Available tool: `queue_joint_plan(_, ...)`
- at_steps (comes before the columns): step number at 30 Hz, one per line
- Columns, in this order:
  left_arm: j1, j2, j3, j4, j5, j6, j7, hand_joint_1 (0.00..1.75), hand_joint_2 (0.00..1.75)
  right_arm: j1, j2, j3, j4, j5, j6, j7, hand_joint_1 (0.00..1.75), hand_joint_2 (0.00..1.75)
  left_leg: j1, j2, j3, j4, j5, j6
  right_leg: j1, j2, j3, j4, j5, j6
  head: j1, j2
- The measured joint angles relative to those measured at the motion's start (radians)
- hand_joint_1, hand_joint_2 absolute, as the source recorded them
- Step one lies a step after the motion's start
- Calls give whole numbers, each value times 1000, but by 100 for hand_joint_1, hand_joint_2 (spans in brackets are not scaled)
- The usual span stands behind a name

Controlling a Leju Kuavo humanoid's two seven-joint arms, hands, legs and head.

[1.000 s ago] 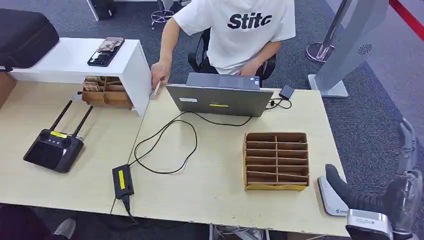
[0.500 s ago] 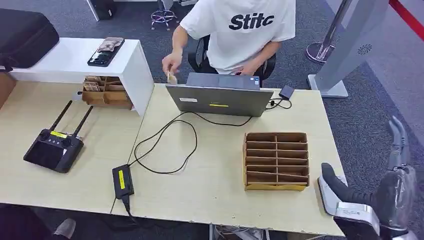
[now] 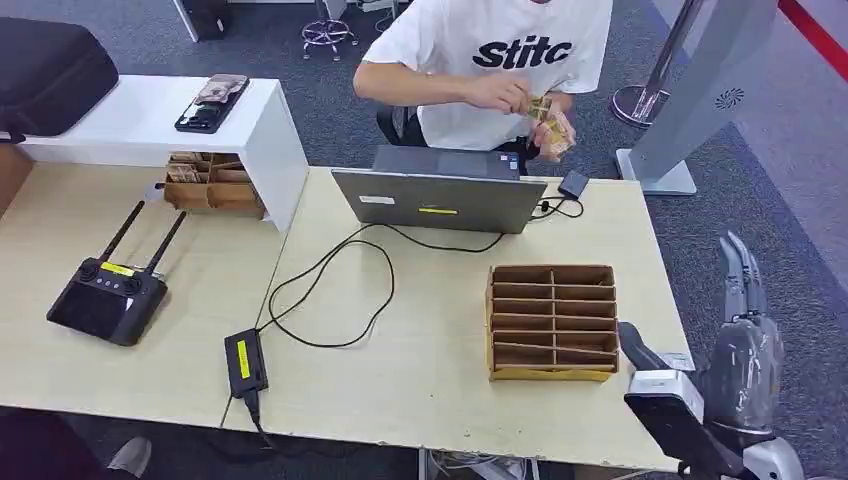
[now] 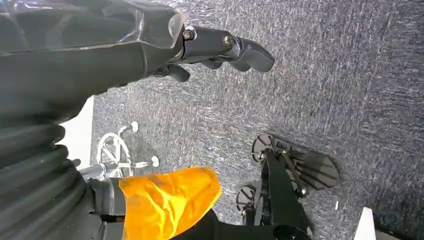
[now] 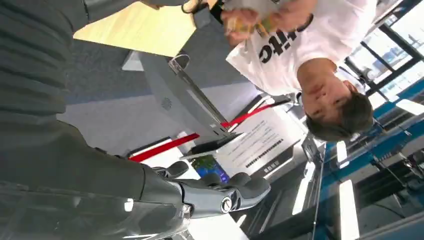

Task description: Pass the card to the sensor for recognition and then transmit it.

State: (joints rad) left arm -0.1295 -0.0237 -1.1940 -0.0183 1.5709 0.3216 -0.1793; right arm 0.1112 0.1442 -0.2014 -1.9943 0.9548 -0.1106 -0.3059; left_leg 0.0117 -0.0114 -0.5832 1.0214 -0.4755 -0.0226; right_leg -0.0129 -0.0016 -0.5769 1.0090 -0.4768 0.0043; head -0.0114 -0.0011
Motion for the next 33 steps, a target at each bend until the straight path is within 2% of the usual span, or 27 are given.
queue_joint_plan(24,0,6,-11,0,0,-8,8,0,175,-77,-50,10,217,50,9,53,0,175,0,0,0,0,0,0,0,0,0,0,0,0,0,0)
queue_joint_plan(33,0,10,-21,0,0,-8,8,0,175,-88,-56,10,251,55,9,58,0,175,0,0,0,0,0,0,0,0,0,0,0,0,0,0)
